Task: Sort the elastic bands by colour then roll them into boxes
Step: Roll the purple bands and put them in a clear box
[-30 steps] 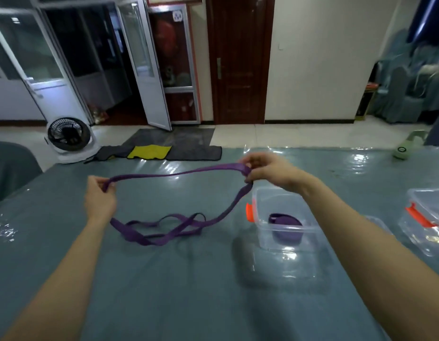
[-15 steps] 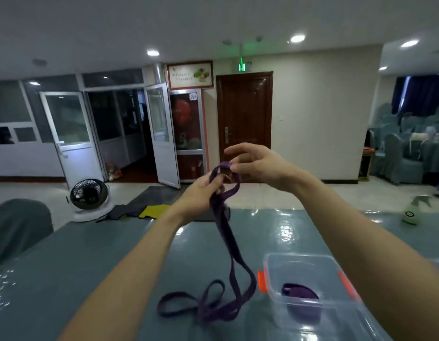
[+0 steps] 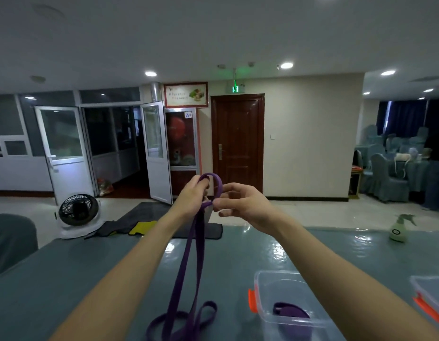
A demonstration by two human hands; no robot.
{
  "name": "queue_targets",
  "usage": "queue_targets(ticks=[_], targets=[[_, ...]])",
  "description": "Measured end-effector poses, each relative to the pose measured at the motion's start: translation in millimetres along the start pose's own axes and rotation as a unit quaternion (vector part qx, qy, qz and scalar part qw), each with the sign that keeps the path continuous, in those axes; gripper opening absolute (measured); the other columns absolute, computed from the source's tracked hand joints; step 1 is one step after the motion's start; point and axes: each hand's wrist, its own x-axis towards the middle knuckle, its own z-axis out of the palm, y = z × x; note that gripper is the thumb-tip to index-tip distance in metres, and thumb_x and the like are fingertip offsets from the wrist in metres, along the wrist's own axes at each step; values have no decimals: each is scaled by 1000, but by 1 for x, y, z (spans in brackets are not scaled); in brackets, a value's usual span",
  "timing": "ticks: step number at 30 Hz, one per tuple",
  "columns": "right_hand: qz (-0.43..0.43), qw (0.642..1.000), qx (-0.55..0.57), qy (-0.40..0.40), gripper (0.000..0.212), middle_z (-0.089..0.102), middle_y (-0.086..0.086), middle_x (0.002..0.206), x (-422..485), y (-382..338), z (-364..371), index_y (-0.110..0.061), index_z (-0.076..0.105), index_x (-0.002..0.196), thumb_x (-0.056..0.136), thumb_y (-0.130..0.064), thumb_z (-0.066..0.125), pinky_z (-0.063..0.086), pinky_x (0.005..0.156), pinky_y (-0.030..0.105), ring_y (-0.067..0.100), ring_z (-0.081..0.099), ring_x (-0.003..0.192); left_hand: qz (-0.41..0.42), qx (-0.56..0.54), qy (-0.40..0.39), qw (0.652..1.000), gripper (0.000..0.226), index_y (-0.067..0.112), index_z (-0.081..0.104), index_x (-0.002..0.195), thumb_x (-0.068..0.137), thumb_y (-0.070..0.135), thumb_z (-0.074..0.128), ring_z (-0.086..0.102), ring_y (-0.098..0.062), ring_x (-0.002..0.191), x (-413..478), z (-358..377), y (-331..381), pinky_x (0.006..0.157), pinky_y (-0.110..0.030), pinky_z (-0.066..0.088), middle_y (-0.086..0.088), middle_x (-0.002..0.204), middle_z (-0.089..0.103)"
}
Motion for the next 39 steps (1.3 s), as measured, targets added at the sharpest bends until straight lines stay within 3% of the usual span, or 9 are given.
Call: queue_targets(ticks=[4, 7, 10, 14, 18, 22, 28, 36, 39], targets=[[-25, 986, -154, 60, 54, 76, 19, 105, 4, -15, -10, -8, 57, 142, 94, -16, 82, 67, 86, 48, 26, 79, 91, 41, 46, -18, 998, 16, 34, 58, 104, 106, 48, 50, 56, -12, 61, 0, -10, -3, 66, -45, 48, 15, 66, 58], [-68, 953, -285, 82, 78, 71, 4, 112, 6, -31, -29, -25, 29, 164, 101, -23, 75, 67, 83, 40, 21, 77, 94, 82, 228, -76, 967, 50, 72, 38, 145, 97, 78, 53, 64, -11, 92, -5, -31, -16, 86, -40, 52, 12, 107, 65], [-104, 902, -414, 65, 83, 68, -8, 114, 12, -47, -35, -28, 22, 169, 103, -24, 72, 61, 78, 22, 9, 73, 93, 69, 290, -140, 944, 53, 89, 29, 136, 85, 100, 38, 66, -11, 101, -19, -19, -26, 91, -39, 54, 5, 121, 61], [-132, 876, -463, 32, 50, 68, -14, 108, 21, -68, -35, -29, 53, 151, 105, -18, 69, 54, 71, 14, 4, 70, 92, 55, 74, -115, 989, 56, 70, 41, 149, 97, 90, 33, 72, 1, 115, -29, 20, -25, 98, -36, 57, 7, 143, 66], [-158, 857, -488, 45, 24, 70, -17, 105, 24, -91, -38, -30, 74, 125, 106, -18, 65, 50, 74, 13, 0, 67, 94, 90, -111, -52, 988, 48, 57, 39, 159, 111, 58, 40, 71, -19, 130, -20, 32, -5, 109, -46, 56, 0, 151, 65], [-165, 895, -407, 78, 18, 78, -6, 97, 26, -111, -46, -20, 80, 115, 104, -13, 68, 63, 73, 20, 6, 78, 83, 163, -32, -46, 985, 40, 56, 56, 149, 115, 36, 51, 77, -12, 97, -11, 29, 23, 86, -30, 64, 1, 111, 81], [-92, 975, -175, 96, 13, 82, 12, 101, 13, -108, -51, -9, 82, 109, 102, -11, 71, 66, 87, 36, 25, 82, 96, 131, -15, -111, 985, 53, 34, 66, 148, 98, 50, 71, 80, -23, 106, -8, 3, 40, 94, -44, 64, -1, 118, 83], [27, 985, -121, 121, 12, 80, 17, 104, 9, -96, -39, -8, 80, 109, 97, -7, 77, 69, 84, 42, 26, 82, 87, 115, 106, -153, 976, 26, 36, 85, 114, 89, 39, 90, 82, -13, 102, -9, -7, 32, 103, -44, 60, 5, 105, 85], [83, 967, -235, 55, 27, 76, 14, 113, 3, -93, -45, -12, 71, 125, 99, -5, 73, 68, 85, 40, 27, 81, 95, 128, 173, -163, 963, 25, 35, 86, 111, 88, 42, 90, 80, -11, 96, -9, -19, 33, 95, -39, 62, 9, 100, 84]])
